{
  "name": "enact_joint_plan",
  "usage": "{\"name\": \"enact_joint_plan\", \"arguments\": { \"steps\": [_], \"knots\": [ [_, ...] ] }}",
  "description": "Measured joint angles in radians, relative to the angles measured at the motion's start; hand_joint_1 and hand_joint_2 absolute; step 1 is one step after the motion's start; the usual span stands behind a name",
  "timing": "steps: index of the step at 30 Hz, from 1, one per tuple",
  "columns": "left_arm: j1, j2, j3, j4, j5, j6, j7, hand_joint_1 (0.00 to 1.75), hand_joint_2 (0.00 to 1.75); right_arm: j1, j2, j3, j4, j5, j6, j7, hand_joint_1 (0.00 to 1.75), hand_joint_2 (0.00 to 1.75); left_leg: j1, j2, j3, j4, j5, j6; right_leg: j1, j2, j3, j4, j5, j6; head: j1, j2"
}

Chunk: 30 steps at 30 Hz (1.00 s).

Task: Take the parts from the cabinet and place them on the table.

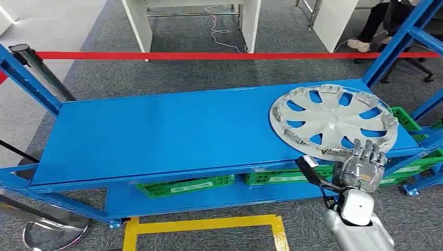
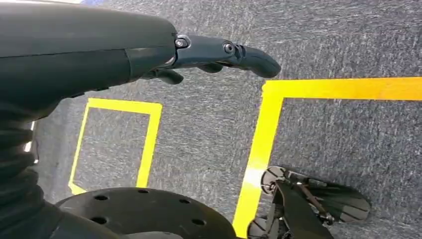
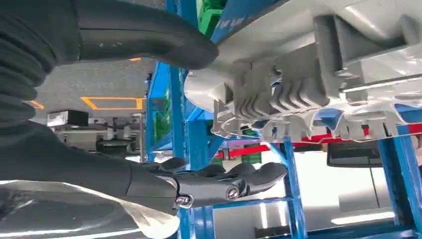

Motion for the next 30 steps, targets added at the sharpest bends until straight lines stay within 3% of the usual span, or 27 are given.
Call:
{"name": "enact_joint_plan", "arguments": {
  "steps": [30],
  "knots": [
    [0.000,0.001,0.000,0.000,0.007,0.006,-0.010,0.00,1.75,0.004,-0.002,-0.006,0.039,-0.055,0.008,-0.037,0.00,1.75,0.000,0.000,0.000,0.000,0.000,0.000,0.000,0.000,0.000,0.000,0.000,0.000,0.000,0.000]
  ]
}}
